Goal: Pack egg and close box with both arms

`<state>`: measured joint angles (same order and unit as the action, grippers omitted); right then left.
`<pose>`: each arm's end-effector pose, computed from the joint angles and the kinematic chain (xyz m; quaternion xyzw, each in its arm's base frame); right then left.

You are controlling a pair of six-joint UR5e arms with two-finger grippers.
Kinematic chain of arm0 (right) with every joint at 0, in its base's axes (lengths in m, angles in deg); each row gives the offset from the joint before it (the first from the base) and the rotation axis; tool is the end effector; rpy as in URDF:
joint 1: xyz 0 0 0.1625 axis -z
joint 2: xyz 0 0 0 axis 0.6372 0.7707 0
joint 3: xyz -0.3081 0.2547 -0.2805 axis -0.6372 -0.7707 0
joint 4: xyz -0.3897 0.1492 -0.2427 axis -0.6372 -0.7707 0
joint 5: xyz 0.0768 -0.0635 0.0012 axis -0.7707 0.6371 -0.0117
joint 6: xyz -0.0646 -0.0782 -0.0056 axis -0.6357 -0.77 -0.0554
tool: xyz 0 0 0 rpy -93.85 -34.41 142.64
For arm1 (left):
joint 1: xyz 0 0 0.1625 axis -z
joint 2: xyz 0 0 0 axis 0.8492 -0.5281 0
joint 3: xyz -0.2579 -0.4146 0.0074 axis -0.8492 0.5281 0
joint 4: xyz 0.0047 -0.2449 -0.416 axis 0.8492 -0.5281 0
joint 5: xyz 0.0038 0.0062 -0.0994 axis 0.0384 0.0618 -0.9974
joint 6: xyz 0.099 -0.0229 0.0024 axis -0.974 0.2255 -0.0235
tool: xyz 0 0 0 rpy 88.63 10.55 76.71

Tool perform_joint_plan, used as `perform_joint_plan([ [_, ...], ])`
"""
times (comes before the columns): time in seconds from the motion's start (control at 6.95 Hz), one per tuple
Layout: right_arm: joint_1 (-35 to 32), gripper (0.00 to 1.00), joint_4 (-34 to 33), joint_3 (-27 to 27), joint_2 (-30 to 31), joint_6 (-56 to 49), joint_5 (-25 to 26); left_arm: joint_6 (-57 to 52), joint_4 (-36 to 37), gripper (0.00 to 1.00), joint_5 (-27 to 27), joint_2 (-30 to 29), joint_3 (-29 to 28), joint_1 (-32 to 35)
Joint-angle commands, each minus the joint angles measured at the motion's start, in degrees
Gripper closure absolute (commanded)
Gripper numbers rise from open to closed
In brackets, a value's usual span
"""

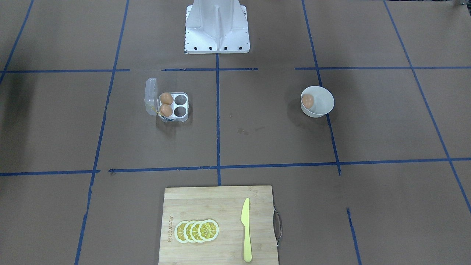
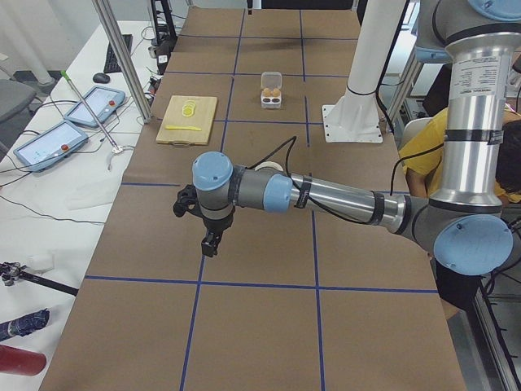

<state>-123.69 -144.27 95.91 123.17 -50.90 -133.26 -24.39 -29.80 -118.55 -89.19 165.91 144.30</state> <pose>-0.0009 -0.5912 0.6692 0.0392 -0.3978 -0.0469 0.9154 -0.0205 -0.5687 0.6082 0.1067 0.3954 0.1461 0.9005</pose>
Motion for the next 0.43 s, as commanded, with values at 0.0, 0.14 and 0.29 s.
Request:
perform_joint_plan([
  [0.0, 0.00, 0.00, 0.23, -0.10, 0.04, 0.00, -0.05, 1.01, -1.97, 0.00, -3.18, -0.12, 0.62, -5.82],
  [0.14, 0.00, 0.00, 0.23, -0.19, 0.13, 0.00, -0.14, 10.76, -2.93, 0.00, -3.53, -0.56, 3.06, -10.45],
  [0.29, 0.00, 0.00, 0.23, -0.45, 0.13, 0.09, -0.23, 24.96, -7.03, 0.00, -3.62, -1.00, 4.91, -14.42],
])
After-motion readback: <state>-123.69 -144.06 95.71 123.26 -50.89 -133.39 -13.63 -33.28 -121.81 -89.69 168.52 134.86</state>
